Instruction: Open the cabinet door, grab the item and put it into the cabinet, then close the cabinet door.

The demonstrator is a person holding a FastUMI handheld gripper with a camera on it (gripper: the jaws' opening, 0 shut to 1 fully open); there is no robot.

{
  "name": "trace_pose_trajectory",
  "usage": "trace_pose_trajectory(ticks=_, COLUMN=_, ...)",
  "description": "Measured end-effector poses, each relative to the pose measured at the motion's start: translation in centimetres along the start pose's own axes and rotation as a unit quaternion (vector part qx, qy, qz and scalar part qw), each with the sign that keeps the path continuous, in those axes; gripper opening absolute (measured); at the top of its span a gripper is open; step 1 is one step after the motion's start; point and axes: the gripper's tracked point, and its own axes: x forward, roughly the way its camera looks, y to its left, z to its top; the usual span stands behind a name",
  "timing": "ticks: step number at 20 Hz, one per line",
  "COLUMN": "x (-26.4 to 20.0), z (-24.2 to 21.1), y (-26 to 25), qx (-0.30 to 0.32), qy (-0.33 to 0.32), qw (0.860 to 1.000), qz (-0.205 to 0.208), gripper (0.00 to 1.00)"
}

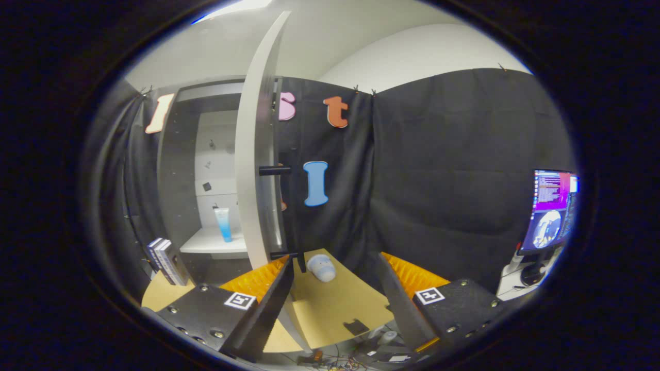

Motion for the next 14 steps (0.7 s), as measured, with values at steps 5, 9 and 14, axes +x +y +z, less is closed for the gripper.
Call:
trace_pose_trajectory(ticks=5, x=-0.4, z=-0.2, y=2.5, qx=-0.021, qy=-0.006, qw=0.999, qz=0.026, gripper=0.97)
trace_pose_trajectory(ticks=9, x=0.0, z=-0.7, y=4.5, qx=-0.024, qy=0.001, qw=0.999, qz=0.036, gripper=0.97)
trace_pose_trajectory(ticks=14, x=0.0, z=-1.0, y=8.2, qx=-0.021, qy=0.004, qw=0.997, qz=0.080, gripper=0.97)
